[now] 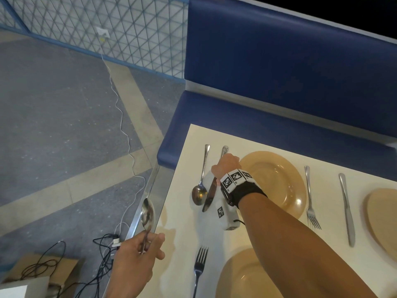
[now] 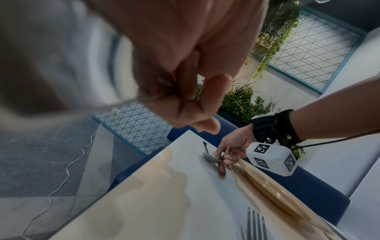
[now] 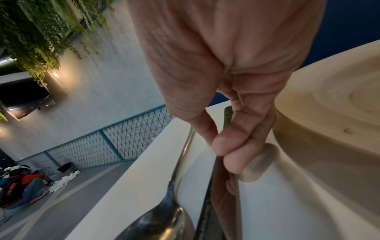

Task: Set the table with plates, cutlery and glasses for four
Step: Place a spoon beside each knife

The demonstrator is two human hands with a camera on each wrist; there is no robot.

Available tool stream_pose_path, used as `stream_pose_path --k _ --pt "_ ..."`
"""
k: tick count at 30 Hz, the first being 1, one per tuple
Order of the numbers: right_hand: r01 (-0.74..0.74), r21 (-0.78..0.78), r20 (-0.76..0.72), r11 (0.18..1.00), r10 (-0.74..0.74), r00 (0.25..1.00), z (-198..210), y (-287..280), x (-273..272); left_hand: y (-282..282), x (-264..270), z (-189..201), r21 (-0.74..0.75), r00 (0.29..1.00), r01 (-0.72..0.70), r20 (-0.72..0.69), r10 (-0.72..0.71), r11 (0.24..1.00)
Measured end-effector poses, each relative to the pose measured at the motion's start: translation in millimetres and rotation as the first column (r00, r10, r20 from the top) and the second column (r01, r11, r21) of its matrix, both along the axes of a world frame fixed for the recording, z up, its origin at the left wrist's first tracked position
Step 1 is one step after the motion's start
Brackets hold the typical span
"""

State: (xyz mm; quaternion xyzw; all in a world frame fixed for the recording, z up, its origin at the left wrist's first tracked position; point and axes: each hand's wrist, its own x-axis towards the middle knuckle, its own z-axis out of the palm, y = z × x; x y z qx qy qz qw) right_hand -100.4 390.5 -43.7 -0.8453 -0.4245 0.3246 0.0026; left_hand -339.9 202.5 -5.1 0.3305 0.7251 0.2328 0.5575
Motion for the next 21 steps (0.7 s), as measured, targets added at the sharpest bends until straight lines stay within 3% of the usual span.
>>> stream_pose_path --k 21 --pt "-0.092 -0.042 0.039 0.995 0.094 0.995 -4.9 -1.2 5.9 -1.1 -0.7 0.2 -0.006 1.0 0.008 -0.012 -0.008 1.0"
